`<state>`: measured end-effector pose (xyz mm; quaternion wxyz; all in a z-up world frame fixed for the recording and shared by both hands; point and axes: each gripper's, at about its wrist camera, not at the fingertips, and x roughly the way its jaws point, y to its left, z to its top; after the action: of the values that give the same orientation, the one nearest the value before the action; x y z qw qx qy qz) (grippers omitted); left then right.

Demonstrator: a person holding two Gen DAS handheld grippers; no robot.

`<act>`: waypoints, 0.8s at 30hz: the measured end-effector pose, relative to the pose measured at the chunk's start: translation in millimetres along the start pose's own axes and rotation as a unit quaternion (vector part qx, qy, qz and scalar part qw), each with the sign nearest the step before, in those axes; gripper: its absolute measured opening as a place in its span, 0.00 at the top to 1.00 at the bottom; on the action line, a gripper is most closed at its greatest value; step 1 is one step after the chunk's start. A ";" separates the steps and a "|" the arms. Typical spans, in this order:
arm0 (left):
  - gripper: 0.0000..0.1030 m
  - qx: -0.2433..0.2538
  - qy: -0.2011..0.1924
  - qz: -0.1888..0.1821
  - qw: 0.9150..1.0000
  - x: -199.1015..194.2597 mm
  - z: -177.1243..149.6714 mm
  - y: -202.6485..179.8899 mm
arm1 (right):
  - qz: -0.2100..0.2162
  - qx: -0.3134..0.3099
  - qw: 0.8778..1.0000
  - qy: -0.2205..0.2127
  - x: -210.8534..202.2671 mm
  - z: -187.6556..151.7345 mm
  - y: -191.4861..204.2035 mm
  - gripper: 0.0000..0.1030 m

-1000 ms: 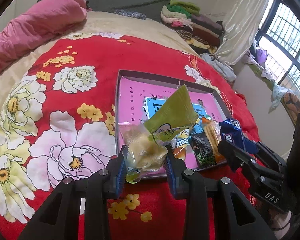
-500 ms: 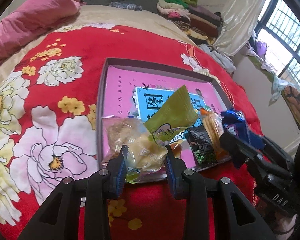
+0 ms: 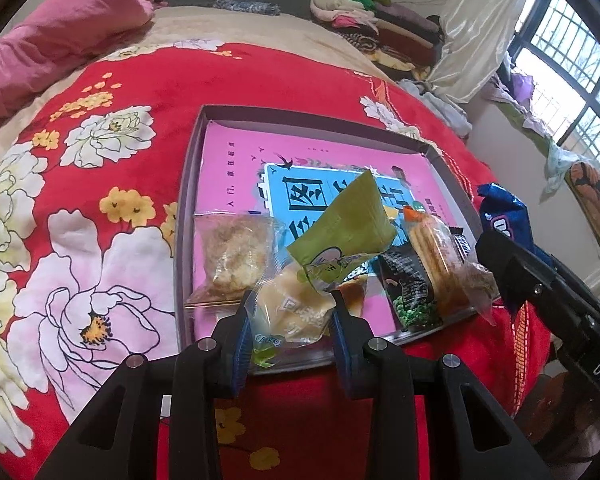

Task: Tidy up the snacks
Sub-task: 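Carry the green bag over the box while the right tool carries the blue pack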

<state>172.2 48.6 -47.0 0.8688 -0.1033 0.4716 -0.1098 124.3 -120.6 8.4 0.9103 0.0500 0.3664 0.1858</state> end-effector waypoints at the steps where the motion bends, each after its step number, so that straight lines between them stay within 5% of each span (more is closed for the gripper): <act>1: 0.66 -0.002 0.000 0.000 1.000 -0.3 0.3 1.1 | 0.000 0.001 1.000 0.000 0.9 0.9 -0.6 0.48; 24: 0.65 -0.022 -0.009 -0.008 1.000 -7.5 2.8 13.9 | -0.003 -0.001 0.999 0.035 34.1 -6.9 16.4 0.48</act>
<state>171.9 64.3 -43.5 0.8698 -0.1275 0.4648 -0.1054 137.2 -92.9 -15.0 0.8977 0.0419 0.3976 0.1854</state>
